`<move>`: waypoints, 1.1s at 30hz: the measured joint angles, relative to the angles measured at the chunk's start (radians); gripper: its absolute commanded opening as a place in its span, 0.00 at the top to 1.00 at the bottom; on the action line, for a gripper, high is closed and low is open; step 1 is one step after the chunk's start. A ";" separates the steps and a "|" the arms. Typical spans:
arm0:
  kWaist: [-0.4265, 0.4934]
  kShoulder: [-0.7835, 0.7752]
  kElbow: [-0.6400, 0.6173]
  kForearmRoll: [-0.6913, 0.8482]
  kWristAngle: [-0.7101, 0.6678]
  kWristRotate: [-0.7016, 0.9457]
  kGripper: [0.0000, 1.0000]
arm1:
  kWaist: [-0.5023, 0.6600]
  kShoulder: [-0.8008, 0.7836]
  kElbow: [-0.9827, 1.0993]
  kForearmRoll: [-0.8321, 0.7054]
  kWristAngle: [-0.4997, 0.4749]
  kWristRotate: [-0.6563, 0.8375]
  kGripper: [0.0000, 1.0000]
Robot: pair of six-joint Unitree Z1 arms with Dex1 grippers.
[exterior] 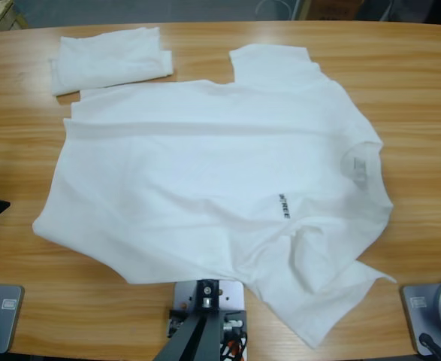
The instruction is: Fold clothes
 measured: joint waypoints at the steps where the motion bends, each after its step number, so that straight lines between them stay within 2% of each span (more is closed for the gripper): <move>1: 0.000 0.000 0.000 0.000 0.000 0.000 0.00 | 0.000 -0.001 0.009 -0.014 -0.003 -0.002 0.00; 15: 0.000 0.000 -0.002 0.005 -0.003 -0.017 0.01 | 0.003 0.002 0.023 -0.047 -0.004 -0.064 0.00; 18: -0.024 -0.023 -0.032 0.012 -0.062 -0.149 0.01 | 0.018 0.060 -0.022 -0.045 -0.004 -0.076 0.00; 22: -0.136 0.004 -0.043 0.012 -0.089 -0.399 0.00 | 0.046 0.201 -0.107 -0.049 -0.004 -0.084 0.00; 28: -0.270 0.197 -0.043 0.006 -0.073 -0.697 0.00 | 0.084 0.392 -0.159 -0.070 -0.006 -0.084 0.00; 33: -0.334 0.364 -0.042 -0.001 -0.072 -0.770 0.00 | 0.087 0.502 -0.162 -0.114 -0.005 -0.084 0.00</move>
